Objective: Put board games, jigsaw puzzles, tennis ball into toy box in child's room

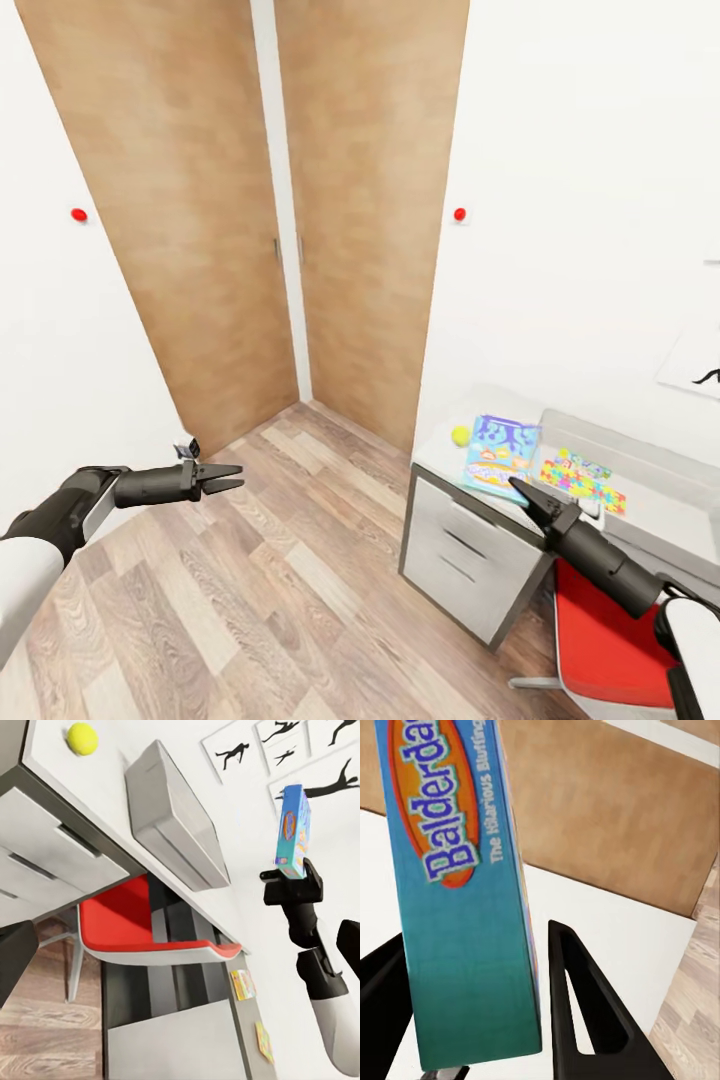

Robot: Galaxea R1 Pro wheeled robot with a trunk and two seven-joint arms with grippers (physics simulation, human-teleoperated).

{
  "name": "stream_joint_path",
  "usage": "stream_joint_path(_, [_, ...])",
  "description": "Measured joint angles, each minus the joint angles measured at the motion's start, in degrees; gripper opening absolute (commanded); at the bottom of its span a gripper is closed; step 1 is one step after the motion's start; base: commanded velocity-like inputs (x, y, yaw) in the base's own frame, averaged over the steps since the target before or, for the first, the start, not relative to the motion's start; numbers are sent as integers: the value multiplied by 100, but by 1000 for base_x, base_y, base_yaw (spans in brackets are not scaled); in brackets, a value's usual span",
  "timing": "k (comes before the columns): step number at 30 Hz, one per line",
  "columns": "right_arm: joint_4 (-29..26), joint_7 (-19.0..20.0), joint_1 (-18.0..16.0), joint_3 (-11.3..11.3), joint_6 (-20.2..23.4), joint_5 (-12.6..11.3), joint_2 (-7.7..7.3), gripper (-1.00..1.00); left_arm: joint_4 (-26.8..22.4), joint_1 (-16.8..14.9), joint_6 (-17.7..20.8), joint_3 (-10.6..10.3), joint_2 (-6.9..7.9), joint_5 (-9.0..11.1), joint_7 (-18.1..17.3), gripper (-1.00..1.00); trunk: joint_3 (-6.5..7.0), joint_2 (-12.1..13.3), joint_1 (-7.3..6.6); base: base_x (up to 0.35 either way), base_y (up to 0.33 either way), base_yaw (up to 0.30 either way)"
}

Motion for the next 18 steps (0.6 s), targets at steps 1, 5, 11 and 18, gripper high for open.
stream_joint_path(1, [-6, 68, 4, -89, 58, -6, 1, -100, 1, 0, 0, 2, 0, 0, -1, 100, 0, 0, 0, 0, 0, -65])
stream_joint_path(5, [-7, 255, 10, -315, 153, 9, -1, -100, 1, 1, 0, 5, 0, 0, 0, 100, 0, 0, 0, 0, 0, -26])
stream_joint_path(11, [18, 302, 14, -606, 191, 7, -6, -100, -1, 1, 0, 3, 0, 0, -3, 100, 0, 0, 0, 0, 14, -3])
stream_joint_path(18, [48, 303, 15, -1138, 367, -3, -1, -100, -2, 0, 0, -2, 0, 0, -3, 100, 0, 0, 0, 0, 56, -2])
